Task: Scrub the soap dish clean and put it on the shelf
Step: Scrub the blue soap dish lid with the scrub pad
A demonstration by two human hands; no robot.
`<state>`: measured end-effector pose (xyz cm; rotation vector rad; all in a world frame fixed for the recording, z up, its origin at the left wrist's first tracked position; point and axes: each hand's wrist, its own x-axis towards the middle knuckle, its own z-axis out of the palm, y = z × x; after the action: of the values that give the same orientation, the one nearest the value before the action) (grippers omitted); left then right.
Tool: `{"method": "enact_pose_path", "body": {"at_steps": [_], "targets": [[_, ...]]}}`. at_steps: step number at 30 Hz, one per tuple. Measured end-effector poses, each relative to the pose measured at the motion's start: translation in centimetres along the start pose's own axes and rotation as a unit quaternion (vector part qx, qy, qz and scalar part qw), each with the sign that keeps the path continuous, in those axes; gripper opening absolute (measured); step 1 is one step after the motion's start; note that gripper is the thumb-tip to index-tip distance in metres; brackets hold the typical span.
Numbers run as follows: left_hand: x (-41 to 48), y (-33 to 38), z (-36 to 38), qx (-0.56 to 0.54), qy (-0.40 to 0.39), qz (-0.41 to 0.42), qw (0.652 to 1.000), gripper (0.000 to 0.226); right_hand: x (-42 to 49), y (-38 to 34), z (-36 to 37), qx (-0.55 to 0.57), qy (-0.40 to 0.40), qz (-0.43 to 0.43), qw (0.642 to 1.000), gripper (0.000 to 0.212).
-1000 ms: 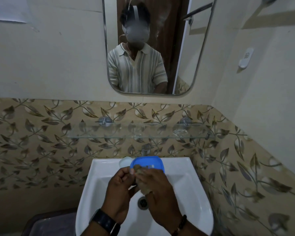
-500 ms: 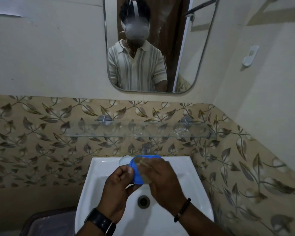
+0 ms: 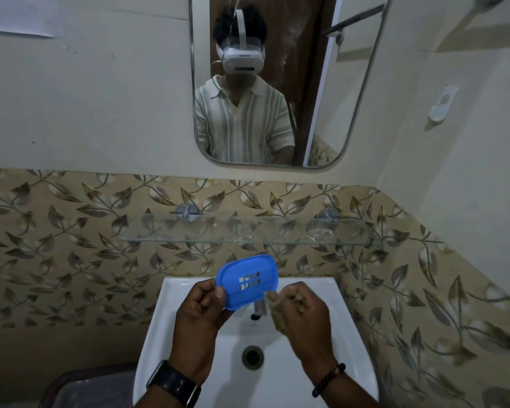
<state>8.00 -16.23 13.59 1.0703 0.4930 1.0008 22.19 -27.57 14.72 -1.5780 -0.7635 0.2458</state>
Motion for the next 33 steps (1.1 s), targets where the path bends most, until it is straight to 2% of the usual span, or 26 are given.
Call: {"method": "enact_pose_path", "body": {"at_steps": [1,2,6,9,12,14,16,18,20,22,23,25,30,33], "targets": [[0.1,0.1,-0.2,0.03,-0.009,0.022,0.999,0.017,0.3,0.0,-0.5,0.015,0.027,0.019,0.999,0.008],[0.1,0.2,-0.4,0.078,-0.024,0.052,0.995,0.014,0.7,0.1,-1.0,0.038,0.038,0.039,0.998,0.017],[0.1,0.6,-1.5,0.291,-0.136,0.155,0.934,0.016,2.3,0.0,-2.5,0.201,-0.032,0.147,0.968,0.053],[0.3,0.9,-1.9,0.36,-0.193,0.223,0.885,0.021,2.4,-0.4,-2.8,0.189,-0.095,0.151,0.966,0.05],[0.7,1.5,-1.9,0.377,-0.228,0.276,0.854,0.024,1.7,-1.0,-2.9,0.164,-0.127,0.126,0.97,0.046],[1.0,1.8,-2.0,0.391,-0.222,0.296,0.843,0.024,1.3,-1.2,-2.9,0.147,-0.106,0.118,0.976,0.04],[1.0,1.6,-2.2,0.404,-0.18,0.298,0.846,0.024,1.0,-1.2,-2.8,0.14,-0.09,0.103,0.981,0.034],[0.9,1.0,-2.3,0.361,-0.135,0.243,0.89,0.029,0.5,-1.0,-2.5,0.152,-0.084,0.093,0.98,0.028],[0.2,0.7,-1.6,0.251,-0.082,0.11,0.958,0.044,-0.1,-0.9,-1.9,0.149,-0.068,0.089,0.982,0.02],[-0.5,0.5,-1.1,0.097,-0.045,-0.029,0.994,0.052,-0.7,-0.7,-1.1,0.131,-0.054,0.087,0.986,0.016],[-0.7,0.3,-1.0,0.037,-0.04,-0.078,0.995,0.051,-1.1,-0.6,-0.7,0.114,-0.05,0.083,0.989,0.017],[-1.0,0.5,-1.1,-0.012,-0.044,-0.121,0.992,0.045,-1.7,-0.3,0.0,0.078,-0.049,0.076,0.993,0.018],[-0.2,0.9,-1.8,-0.023,0.009,-0.145,0.989,0.023,-2.4,-0.3,1.0,0.057,-0.07,0.076,0.993,0.02],[0.3,0.7,-2.8,-0.031,0.022,-0.147,0.988,0.017,-2.4,-0.6,1.6,0.058,-0.073,0.071,0.993,0.026]]}}
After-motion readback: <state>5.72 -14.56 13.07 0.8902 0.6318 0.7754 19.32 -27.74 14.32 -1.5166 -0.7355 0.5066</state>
